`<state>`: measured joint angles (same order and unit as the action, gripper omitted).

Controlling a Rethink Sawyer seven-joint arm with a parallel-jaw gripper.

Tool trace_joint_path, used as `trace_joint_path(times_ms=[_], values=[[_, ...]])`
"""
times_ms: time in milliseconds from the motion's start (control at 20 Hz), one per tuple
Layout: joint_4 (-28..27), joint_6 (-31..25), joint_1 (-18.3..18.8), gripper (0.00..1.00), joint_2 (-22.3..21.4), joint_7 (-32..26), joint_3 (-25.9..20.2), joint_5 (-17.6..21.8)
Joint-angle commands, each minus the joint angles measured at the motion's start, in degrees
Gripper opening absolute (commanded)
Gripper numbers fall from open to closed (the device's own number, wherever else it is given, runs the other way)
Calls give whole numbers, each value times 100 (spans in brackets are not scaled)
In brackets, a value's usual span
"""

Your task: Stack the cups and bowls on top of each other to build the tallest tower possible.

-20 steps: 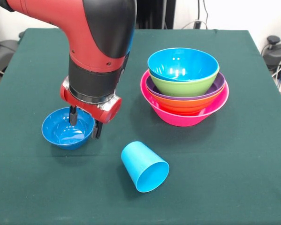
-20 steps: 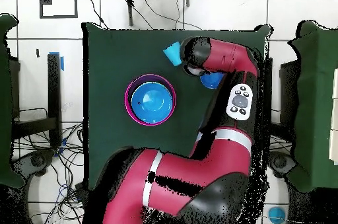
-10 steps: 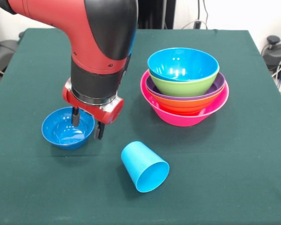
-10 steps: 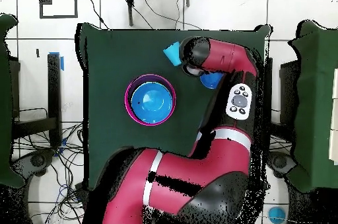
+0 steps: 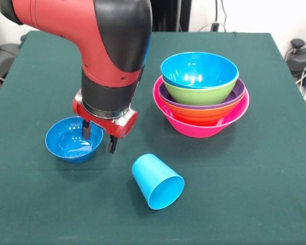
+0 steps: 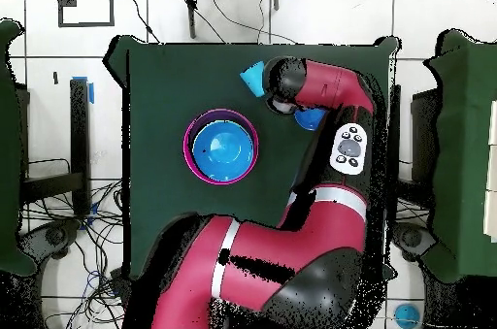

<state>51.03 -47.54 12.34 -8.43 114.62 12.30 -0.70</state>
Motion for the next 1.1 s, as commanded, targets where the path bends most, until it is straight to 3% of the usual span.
trace_joint_path(times_ms=[50,1100], values=[[-84,-66,77,100,189,-290,-779,37],[-247,-191,238,100,313,-783,-815,205]])
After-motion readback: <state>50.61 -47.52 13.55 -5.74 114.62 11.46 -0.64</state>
